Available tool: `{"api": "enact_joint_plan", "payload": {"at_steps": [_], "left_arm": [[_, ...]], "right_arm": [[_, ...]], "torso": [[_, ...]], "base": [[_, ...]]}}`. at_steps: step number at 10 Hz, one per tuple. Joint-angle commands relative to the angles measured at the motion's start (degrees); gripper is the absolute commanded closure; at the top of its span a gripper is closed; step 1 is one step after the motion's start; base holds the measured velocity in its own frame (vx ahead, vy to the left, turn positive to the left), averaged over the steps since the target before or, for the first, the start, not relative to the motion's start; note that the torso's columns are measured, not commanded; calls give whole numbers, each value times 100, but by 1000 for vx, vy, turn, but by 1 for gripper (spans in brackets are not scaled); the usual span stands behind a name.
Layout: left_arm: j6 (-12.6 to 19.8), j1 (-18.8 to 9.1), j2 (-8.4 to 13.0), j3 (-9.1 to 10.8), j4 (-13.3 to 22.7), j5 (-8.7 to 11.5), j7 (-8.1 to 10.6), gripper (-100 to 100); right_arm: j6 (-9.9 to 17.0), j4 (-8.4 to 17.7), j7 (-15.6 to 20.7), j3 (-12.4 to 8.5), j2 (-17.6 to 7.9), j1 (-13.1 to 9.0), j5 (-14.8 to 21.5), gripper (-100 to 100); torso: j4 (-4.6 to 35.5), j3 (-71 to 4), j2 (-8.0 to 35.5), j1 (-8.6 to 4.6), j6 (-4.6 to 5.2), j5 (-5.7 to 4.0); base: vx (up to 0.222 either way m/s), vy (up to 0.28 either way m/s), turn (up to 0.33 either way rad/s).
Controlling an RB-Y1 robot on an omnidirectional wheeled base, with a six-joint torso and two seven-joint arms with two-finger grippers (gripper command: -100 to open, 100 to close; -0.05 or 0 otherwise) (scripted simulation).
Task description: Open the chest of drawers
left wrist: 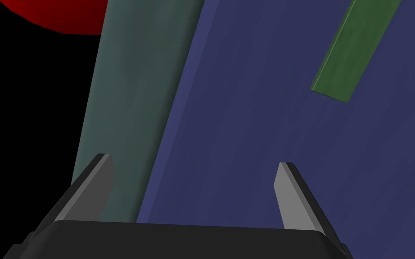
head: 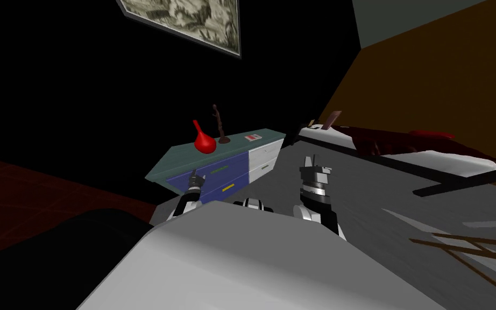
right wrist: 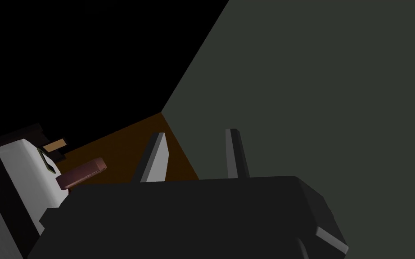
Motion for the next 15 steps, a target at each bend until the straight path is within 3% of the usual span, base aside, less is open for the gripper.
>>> {"api": "enact_joint_plan", "payload": {"at_steps": [1,4,6,7,10,13,14,15], "left_arm": [[144,-26,-189,140,200,147,61,-100],[264,-14,-576,275,391,301,139,-100],[242,-7,-521,247,368,278,129,-100],[242,-9,-520,247,366,278,128,100],[276,142,-517,223,197,292,143,100],[279,220,-511,208,124,300,153,100],[292,233,-327,215,101,308,162,-100],[306,239,-204,224,81,317,168,-100]], "right_arm": [[0,0,0,0,0,0,0,0],[0,0,0,0,0,-1,0,0],[0,0,0,-1,-1,-2,0,0],[1,1,0,-1,-2,-3,0,0],[1,1,0,0,0,-4,0,0],[1,1,0,0,0,-5,0,0],[1,1,0,-1,-1,-4,0,0],[1,0,0,-1,-2,-3,0,0]], "torso": [[-1,-2,-4,-1,1,1],[4,7,10,2,-1,1],[7,14,25,25,1,6],[8,17,26,28,0,9],[8,17,26,-34,0,-9],[1,3,4,-13,0,-4],[-5,-12,-22,22,1,5],[-9,-21,-34,34,1,11]], "base": [[163,-190,78],[126,-157,74],[27,-40,5],[5,-6,0],[-103,-87,8],[-119,-127,7],[-7,-15,0],[23,14,0]]}}
